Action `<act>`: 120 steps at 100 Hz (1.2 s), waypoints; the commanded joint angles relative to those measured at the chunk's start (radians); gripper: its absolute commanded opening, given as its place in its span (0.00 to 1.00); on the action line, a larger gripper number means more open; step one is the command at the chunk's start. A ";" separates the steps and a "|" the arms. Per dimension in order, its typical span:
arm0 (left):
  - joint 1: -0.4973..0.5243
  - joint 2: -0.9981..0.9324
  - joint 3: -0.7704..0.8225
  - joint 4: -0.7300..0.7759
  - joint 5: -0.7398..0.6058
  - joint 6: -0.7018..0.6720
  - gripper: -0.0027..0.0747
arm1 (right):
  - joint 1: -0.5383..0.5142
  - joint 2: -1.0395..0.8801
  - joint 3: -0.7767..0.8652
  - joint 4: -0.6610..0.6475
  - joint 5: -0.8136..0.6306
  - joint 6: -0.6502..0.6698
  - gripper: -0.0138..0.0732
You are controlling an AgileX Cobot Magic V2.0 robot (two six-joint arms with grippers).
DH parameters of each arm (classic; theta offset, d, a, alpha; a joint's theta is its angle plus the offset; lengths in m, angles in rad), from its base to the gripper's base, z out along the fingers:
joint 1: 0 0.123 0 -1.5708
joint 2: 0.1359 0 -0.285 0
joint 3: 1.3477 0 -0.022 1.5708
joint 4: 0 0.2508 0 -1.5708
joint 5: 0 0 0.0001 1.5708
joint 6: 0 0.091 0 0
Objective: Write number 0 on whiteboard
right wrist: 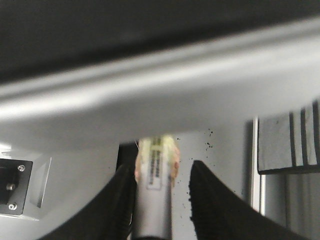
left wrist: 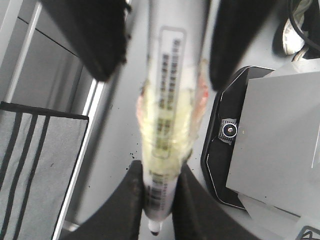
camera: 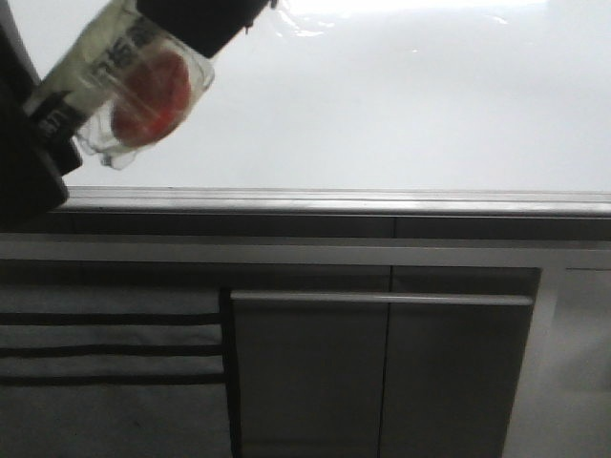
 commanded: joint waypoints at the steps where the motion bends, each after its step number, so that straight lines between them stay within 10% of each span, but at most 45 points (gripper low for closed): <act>1: -0.008 -0.011 -0.032 -0.007 -0.035 0.001 0.01 | 0.011 -0.022 -0.035 0.044 -0.034 -0.001 0.43; 65: -0.008 -0.011 -0.032 -0.007 -0.035 0.001 0.01 | 0.017 -0.005 -0.035 0.035 -0.008 0.000 0.43; 107: -0.008 -0.011 -0.032 -0.007 -0.035 0.001 0.02 | 0.017 -0.005 -0.035 0.035 0.000 0.000 0.13; 120: -0.008 -0.011 -0.032 -0.007 -0.037 -0.004 0.19 | 0.017 -0.005 -0.035 0.035 0.002 0.000 0.13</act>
